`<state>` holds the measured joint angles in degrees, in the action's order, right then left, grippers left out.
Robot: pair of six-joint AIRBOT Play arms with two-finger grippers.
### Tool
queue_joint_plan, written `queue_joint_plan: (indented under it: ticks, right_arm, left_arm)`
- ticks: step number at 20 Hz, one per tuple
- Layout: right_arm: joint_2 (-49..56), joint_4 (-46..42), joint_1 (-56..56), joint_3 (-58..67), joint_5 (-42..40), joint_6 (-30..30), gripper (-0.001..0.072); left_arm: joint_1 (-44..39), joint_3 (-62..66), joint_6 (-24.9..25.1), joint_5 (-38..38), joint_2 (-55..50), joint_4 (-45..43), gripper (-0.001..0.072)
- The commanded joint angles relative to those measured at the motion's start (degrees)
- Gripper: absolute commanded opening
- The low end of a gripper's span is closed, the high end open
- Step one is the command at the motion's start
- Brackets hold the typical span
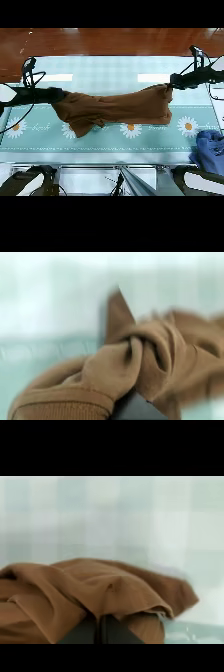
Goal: Fold the shirts.
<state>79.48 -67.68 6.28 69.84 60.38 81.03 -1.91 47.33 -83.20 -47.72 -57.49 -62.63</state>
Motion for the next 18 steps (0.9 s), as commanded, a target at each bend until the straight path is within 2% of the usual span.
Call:
queue_joint_plan:
  ticks: [1,3,9,10,11,12,13,14,15,18]
  right_arm:
    - [4.35,0.79,-0.02,-0.09,-8.39,0.35,0.0022]
    - [6.23,0.81,-0.02,-0.09,-9.4,0.35,0.0023]
    - [8.79,3.34,-0.02,-0.04,-7.5,0.31,0.0025]
    - [8.2,3.34,0.11,0.28,-6.64,0.28,0.0068]
    - [7.39,2.86,0.44,1.07,-5.11,-0.24,0.021]
    - [6.38,2.56,0.74,2.19,-2.84,-1.95,0.0394]
    - [5.11,2.05,1.36,3.58,0.24,-4.37,0.0501]
    - [3.58,0.02,2.08,5.03,3.45,-5.84,0.0505]
    - [1.97,-3.37,2.75,6.12,5.97,-5.92,0.0505]
    - [-2.99,-18.51,5.44,6.8,11.45,-4.24,0.0502]
  left_arm:
    - [-0.42,-0.46,0.0,16.09,-4.66,0.5,0.0031]
    - [-1.01,-0.46,0.0,18.95,-8.26,0.68,0.0031]
    - [-4.66,-0.46,-0.02,17.49,-16.87,1.16,0.0032]
    - [-4.39,-0.17,0.0,17.2,-16.52,1.07,0.0034]
    - [-3.41,0.94,0.02,15.41,-16.02,0.92,0.0075]
    - [-1.99,2.58,0.02,12.35,-15.54,0.57,0.0197]
    - [-0.24,4.57,0.02,8.46,-15.21,0.04,0.0408]
    - [1.92,7.04,0.0,3.1,-15.08,-1.49,0.0661]
    - [4.44,9.64,-0.02,-3.54,-15.08,-4.0,0.0716]
    - [11.96,12.33,-0.04,-17.7,-15.08,-9.35,0.0717]
